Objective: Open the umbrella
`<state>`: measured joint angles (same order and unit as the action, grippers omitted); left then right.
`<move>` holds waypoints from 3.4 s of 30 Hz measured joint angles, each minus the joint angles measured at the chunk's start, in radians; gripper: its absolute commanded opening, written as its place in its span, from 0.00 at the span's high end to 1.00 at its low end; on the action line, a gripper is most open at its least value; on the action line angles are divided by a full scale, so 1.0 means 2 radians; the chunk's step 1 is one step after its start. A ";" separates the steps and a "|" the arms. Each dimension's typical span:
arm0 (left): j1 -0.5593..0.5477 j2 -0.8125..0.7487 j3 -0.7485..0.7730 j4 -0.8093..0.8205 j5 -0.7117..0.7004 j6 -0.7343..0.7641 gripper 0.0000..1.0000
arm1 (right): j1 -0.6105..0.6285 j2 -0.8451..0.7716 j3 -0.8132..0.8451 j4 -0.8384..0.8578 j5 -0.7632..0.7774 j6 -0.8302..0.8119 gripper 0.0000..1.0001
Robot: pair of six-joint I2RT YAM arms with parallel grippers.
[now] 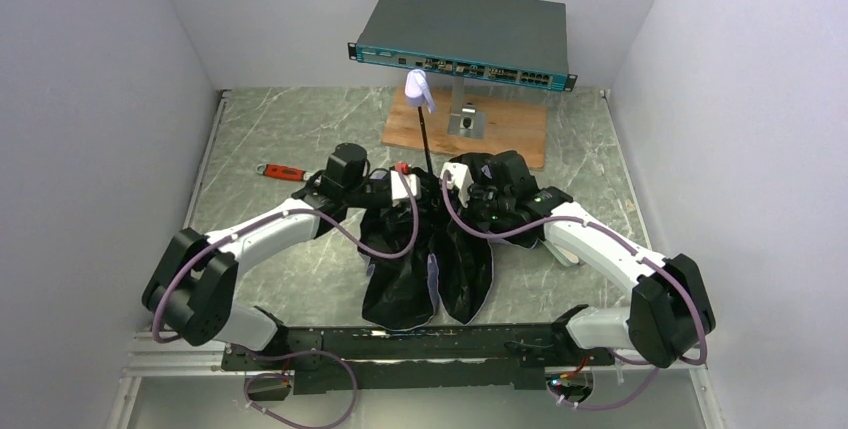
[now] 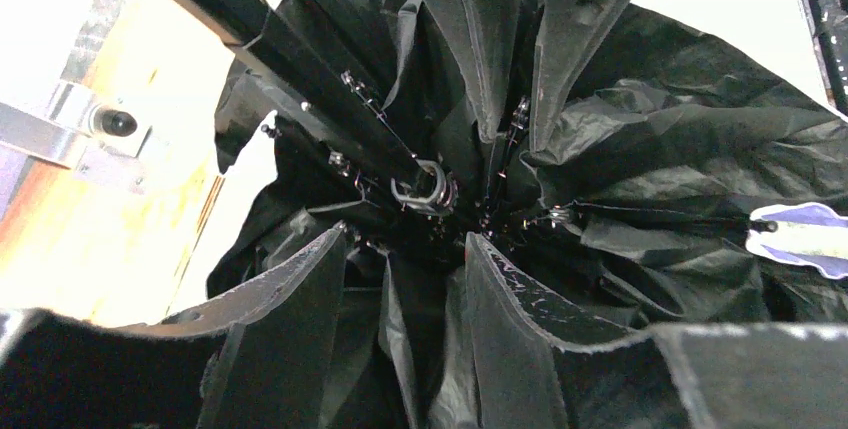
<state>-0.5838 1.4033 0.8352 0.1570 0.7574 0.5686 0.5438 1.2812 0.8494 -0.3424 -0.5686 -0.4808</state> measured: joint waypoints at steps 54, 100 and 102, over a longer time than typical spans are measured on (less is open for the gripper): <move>0.117 0.033 0.064 -0.166 -0.053 0.050 1.00 | -0.031 -0.010 0.068 0.125 -0.060 0.102 0.23; 0.217 -0.039 0.050 -0.196 0.006 -0.058 0.35 | -0.001 0.075 0.111 0.266 -0.077 0.217 1.00; 0.213 -0.075 0.051 -0.180 0.020 -0.078 0.35 | 0.003 0.075 0.125 0.260 -0.080 0.220 1.00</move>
<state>-0.1574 1.2533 0.9363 -0.2031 0.7982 0.4129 0.5491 1.4303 1.0996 0.1783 -0.7288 -0.0414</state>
